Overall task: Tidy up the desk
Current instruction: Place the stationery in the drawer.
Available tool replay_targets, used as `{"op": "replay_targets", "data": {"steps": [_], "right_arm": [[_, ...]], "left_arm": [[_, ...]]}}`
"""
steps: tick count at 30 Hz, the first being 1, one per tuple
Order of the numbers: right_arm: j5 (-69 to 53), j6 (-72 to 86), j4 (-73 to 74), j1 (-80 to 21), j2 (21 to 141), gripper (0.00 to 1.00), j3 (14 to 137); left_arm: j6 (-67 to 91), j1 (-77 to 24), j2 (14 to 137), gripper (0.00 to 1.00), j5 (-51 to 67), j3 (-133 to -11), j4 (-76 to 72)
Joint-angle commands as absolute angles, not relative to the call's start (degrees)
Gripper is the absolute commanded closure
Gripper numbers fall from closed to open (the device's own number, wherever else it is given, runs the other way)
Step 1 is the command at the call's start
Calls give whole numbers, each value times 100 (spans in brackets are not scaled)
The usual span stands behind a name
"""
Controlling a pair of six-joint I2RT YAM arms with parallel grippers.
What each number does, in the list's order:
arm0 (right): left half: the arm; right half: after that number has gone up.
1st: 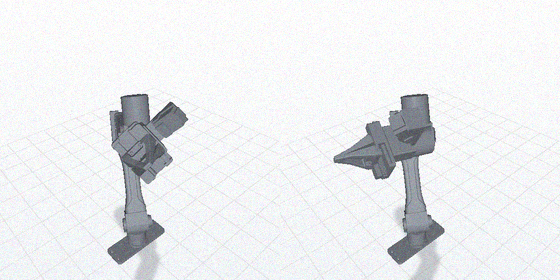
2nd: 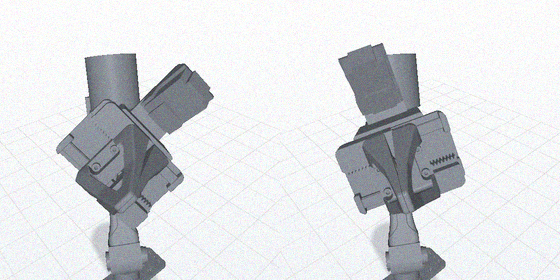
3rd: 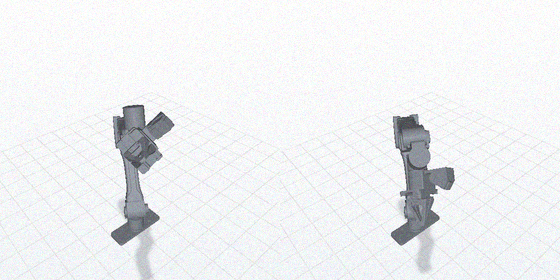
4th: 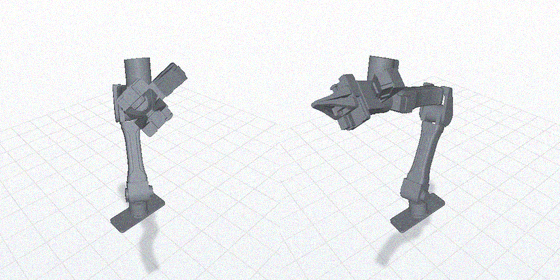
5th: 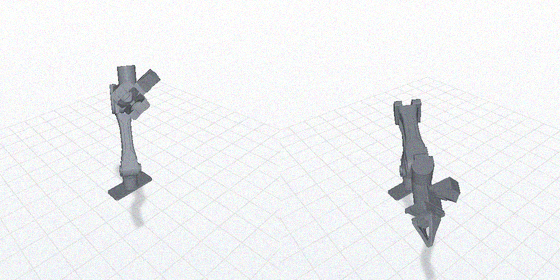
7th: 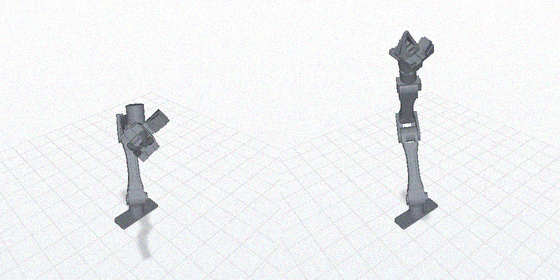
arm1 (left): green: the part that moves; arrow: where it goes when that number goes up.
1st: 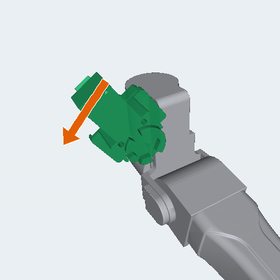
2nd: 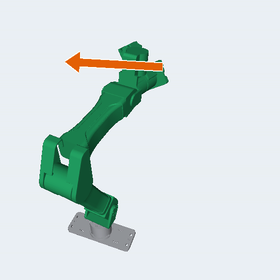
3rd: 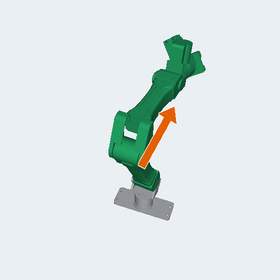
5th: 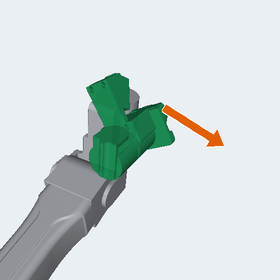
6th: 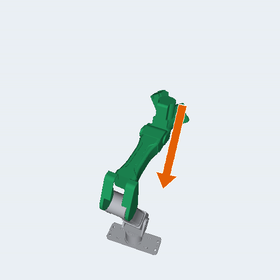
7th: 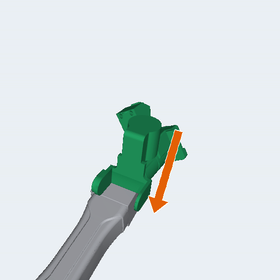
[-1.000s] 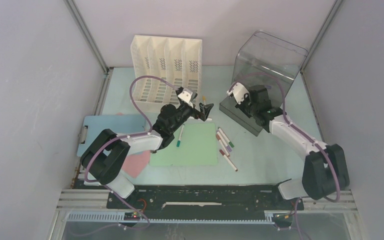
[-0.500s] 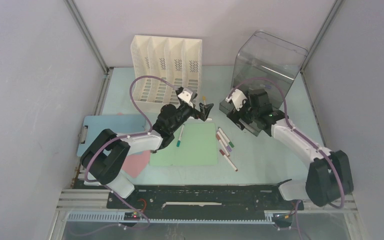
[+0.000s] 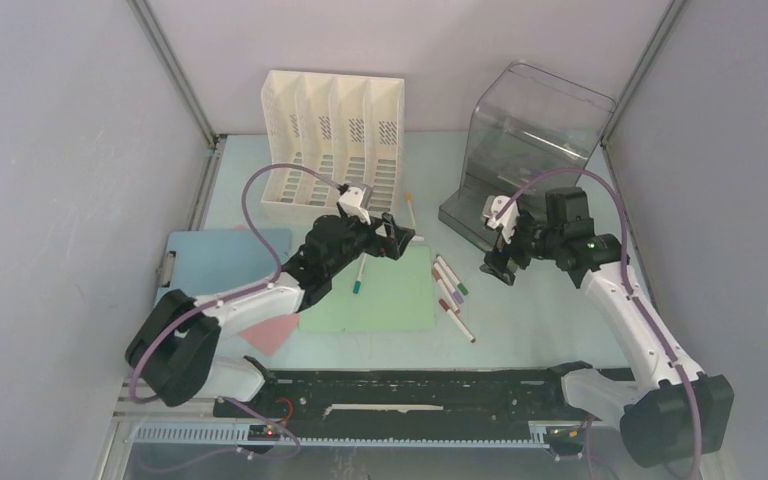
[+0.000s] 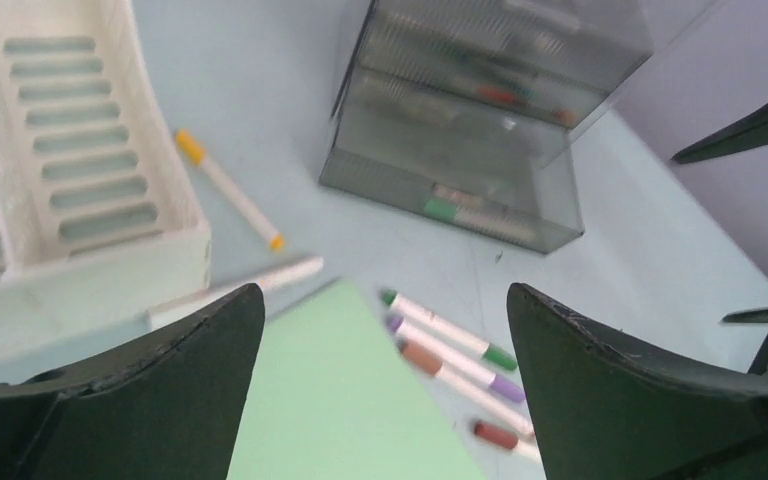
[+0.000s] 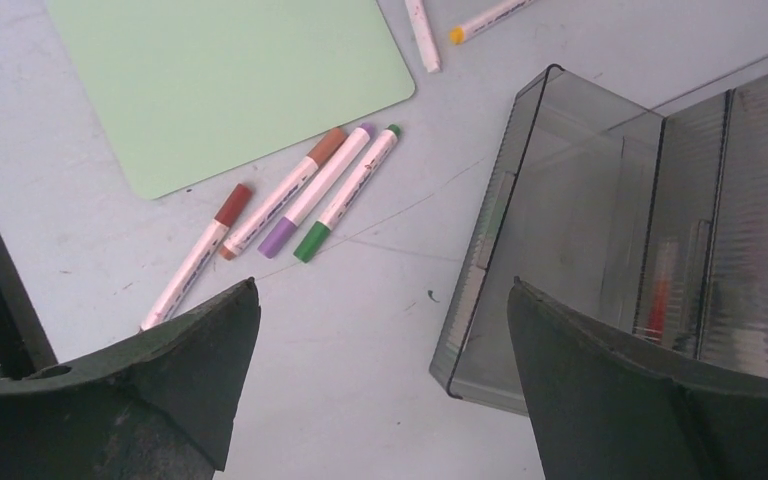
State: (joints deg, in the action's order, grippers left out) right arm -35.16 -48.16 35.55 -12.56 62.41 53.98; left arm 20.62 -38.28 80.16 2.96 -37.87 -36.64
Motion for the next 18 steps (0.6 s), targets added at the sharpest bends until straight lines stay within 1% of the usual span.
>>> {"op": "replay_targets", "data": {"steps": [1, 5, 8, 10, 15, 18], "right_arm": [[-4379, -5096, 3932, -882, 6017, 0, 5484], [-4693, -5032, 4345, -669, 5865, 0, 5484], [-4836, -5076, 4824, -669, 5767, 0, 5416], [-4835, -5178, 4851, -648, 5650, 0, 5207], [-4260, -5236, 4495, -603, 5641, 0, 4903], [-4217, -5287, 4538, -545, 5732, 0, 4895]], "left_arm": [[2337, -3814, 7418, 0, -239, -4103, -1097], [2165, -3808, 7112, 0, -486, -4211, 15], [2090, -3814, 6912, 0, -769, -4091, 385], [2079, -3813, 6910, 0, -1013, -3994, 429], [2160, -3808, 7338, 1, -1442, -3997, 587], [2214, -3810, 7786, 6, -1651, -4167, 786]]}}
